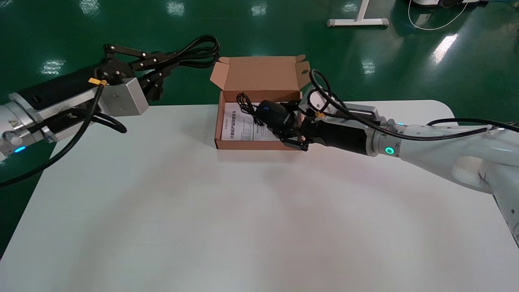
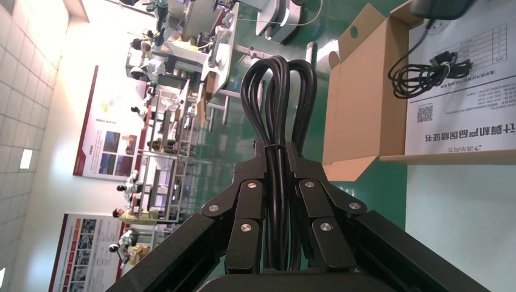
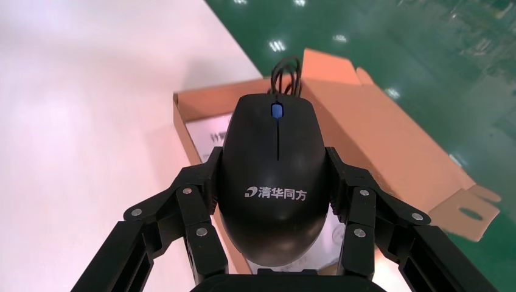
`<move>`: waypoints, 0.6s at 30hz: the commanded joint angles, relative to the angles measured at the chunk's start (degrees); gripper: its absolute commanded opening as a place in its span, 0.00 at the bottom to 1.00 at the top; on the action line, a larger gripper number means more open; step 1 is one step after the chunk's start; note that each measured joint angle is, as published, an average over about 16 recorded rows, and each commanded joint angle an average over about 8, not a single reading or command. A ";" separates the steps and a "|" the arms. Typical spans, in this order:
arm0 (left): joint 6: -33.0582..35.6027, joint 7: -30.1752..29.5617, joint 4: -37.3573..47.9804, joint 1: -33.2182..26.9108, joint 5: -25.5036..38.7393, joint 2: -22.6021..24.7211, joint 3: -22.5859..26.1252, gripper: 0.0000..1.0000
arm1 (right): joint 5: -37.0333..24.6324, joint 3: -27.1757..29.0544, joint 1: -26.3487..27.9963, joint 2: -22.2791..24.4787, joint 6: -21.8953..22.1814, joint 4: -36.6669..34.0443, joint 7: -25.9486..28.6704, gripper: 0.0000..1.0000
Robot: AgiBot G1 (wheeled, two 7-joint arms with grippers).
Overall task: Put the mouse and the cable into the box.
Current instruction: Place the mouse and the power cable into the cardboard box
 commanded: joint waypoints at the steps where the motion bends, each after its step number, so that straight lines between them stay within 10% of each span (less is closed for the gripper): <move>1: 0.04 -0.01 0.00 -0.23 0.21 0.25 0.22 0.00 | -0.09 -0.03 0.70 -0.70 -0.20 -2.63 -1.91 0.00; 4: -0.10 -0.46 -0.02 -0.25 0.39 0.56 0.47 0.00 | 0.05 0.18 1.63 -1.77 0.33 -6.25 -4.46 0.06; 12: 0.29 -0.15 -0.10 -0.97 1.45 1.23 1.41 0.00 | 1.38 1.24 3.30 -3.58 0.64 -12.98 -9.93 1.00; 18: 0.46 0.58 0.30 -2.03 2.61 2.59 2.46 0.00 | 1.95 1.64 4.32 -4.08 -0.12 -15.98 -12.21 1.00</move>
